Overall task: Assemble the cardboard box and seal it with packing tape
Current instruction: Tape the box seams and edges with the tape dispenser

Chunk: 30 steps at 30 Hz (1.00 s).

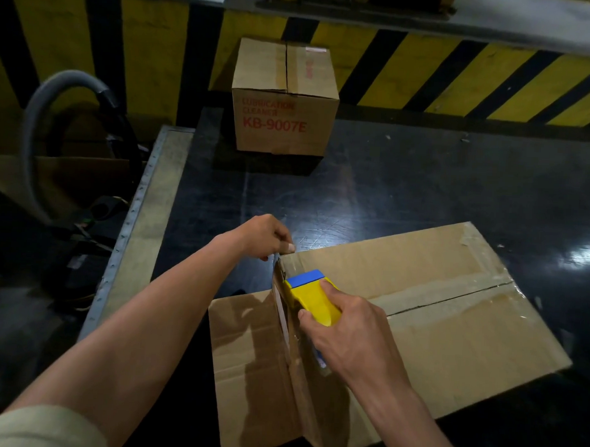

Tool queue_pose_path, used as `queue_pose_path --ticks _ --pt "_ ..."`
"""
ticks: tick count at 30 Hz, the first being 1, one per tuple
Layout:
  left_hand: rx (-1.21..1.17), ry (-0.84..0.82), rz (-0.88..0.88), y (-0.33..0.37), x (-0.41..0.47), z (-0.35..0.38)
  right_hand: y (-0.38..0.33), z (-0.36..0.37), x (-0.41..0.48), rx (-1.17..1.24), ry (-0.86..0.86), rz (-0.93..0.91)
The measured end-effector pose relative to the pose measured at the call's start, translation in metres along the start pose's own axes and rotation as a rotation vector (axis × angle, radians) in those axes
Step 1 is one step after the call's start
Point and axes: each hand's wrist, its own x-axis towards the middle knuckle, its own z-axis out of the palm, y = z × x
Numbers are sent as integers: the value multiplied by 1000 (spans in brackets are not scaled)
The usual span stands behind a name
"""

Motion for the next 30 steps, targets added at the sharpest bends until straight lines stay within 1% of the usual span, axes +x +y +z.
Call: queue_pose_path --ticks 13,16,18,20,24,25,27,30 --pt "-120 30 -126 0 0 5 2 7 2 -25 44 -42" --pt "-92 44 -166 3 1 4 1 8 3 -29 40 -41" --pt "-49 18 -188 0 0 3 1 7 3 -38 27 -39" --pt "1 13 -151 -3 -3 3 2 8 3 -39 31 -37" --pt "-14 219 52 4 -10 9 6 12 1 -41 39 -34" --pt "-17 236 82 8 -14 10 6 13 1 -38 42 -30" --pt "-1 192 117 13 -17 11 7 14 2 -31 38 -30" --pt "52 88 122 12 -24 7 6 14 2 -37 40 -27"
